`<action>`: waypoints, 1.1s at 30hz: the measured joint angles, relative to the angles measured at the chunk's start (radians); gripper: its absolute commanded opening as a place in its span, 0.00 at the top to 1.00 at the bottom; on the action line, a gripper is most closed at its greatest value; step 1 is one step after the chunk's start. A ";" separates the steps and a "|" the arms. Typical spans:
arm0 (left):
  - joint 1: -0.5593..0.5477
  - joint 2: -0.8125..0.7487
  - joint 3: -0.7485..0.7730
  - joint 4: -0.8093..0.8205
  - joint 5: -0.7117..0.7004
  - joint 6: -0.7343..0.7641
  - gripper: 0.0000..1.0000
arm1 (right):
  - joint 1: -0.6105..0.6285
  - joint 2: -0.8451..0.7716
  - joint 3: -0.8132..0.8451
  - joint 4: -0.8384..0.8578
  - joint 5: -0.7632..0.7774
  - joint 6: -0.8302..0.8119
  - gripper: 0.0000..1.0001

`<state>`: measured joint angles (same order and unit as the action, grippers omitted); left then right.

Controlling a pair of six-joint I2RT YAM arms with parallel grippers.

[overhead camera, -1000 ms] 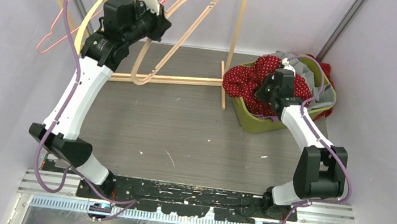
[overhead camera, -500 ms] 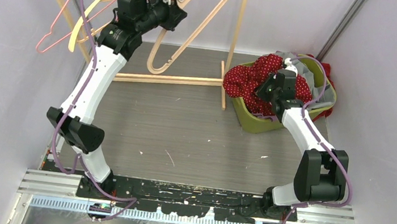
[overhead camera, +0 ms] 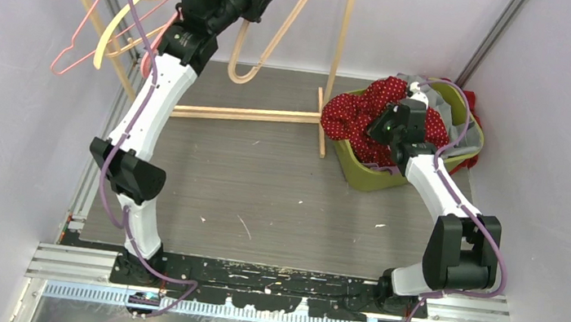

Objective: Remove the skirt from the hanger
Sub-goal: Place the hanger at the clothesline.

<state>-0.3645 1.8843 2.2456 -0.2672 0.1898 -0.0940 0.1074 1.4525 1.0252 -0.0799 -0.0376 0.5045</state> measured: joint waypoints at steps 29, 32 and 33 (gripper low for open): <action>0.016 0.148 0.092 0.130 -0.101 0.054 0.92 | 0.000 0.000 0.069 -0.023 -0.002 -0.008 0.99; 0.024 0.149 0.090 0.139 -0.088 0.047 0.76 | 0.000 0.000 0.071 -0.026 -0.002 -0.010 0.99; 0.027 0.149 0.087 0.147 -0.081 0.047 0.73 | 0.000 0.000 0.071 -0.029 -0.002 -0.010 0.99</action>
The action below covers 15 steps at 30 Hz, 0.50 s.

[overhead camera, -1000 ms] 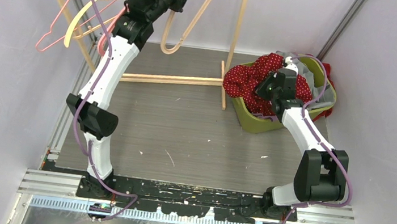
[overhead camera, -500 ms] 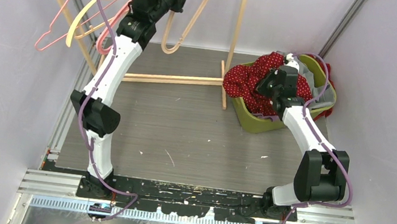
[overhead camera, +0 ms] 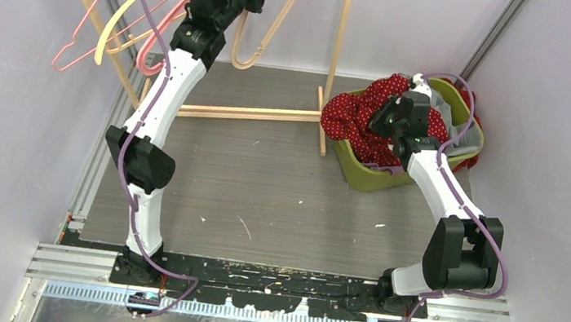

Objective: Remove the skirt from the hanger
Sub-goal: Place the hanger at the clothesline.

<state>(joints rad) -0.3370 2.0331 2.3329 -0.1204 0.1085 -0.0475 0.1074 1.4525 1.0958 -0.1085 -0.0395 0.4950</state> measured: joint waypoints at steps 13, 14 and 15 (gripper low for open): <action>0.016 -0.010 -0.049 0.072 0.090 0.010 0.53 | 0.000 0.000 0.000 -0.020 -0.005 -0.003 0.99; 0.016 -0.023 -0.074 0.089 0.100 0.013 0.51 | 0.000 0.000 0.000 -0.020 -0.007 -0.002 0.99; 0.016 -0.037 -0.098 0.098 0.108 0.018 0.49 | 0.000 0.000 0.000 -0.020 -0.008 -0.002 0.99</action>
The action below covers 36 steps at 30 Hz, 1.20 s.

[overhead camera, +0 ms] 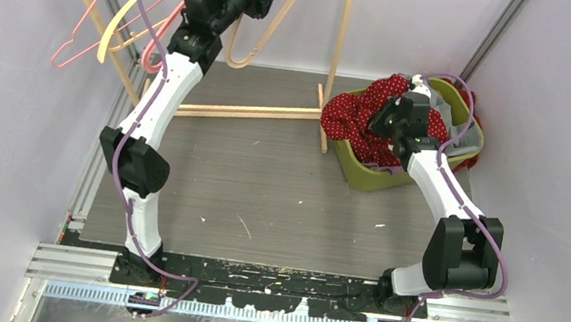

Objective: Remove the skirt from the hanger
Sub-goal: Place the hanger at the clothesline.

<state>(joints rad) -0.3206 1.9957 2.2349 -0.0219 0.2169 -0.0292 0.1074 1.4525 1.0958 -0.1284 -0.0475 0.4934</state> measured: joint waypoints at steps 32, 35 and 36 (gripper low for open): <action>0.006 -0.426 -0.286 -0.205 0.098 0.159 0.02 | 0.000 -0.087 -0.023 -0.024 0.130 -0.014 0.80; 0.006 -0.501 -0.322 -0.219 0.098 0.174 0.01 | 0.000 -0.087 -0.023 -0.051 0.143 -0.043 0.74; 0.007 -0.524 -0.335 -0.222 0.098 0.175 0.01 | 0.000 -0.087 -0.021 -0.064 0.145 -0.055 0.72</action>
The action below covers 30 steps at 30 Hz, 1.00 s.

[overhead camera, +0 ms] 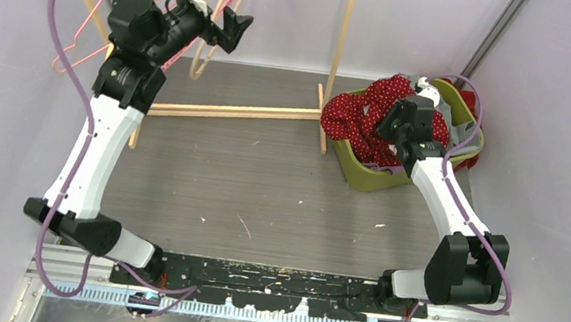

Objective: Remove the skirt from the hanger
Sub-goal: Place the hanger at the clothesline, then reset both arms

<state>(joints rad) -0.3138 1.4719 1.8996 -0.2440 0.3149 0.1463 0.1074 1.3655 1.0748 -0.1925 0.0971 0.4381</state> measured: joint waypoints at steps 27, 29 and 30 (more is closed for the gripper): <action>0.000 -0.277 -0.250 -0.081 0.001 0.011 0.00 | 0.114 -0.163 0.299 -0.272 0.063 -0.249 0.00; 0.000 -0.294 -0.262 -0.112 0.003 0.009 0.00 | 0.119 -0.153 0.333 -0.294 0.001 -0.252 0.00; 0.000 -0.301 -0.268 -0.129 0.003 0.006 0.00 | 0.129 -0.147 0.347 -0.302 -0.024 -0.252 0.00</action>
<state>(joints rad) -0.3138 1.1706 1.6314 -0.3729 0.3183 0.1528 0.2359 1.2182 1.4216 -0.4946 0.0734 0.1860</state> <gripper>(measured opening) 0.997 0.999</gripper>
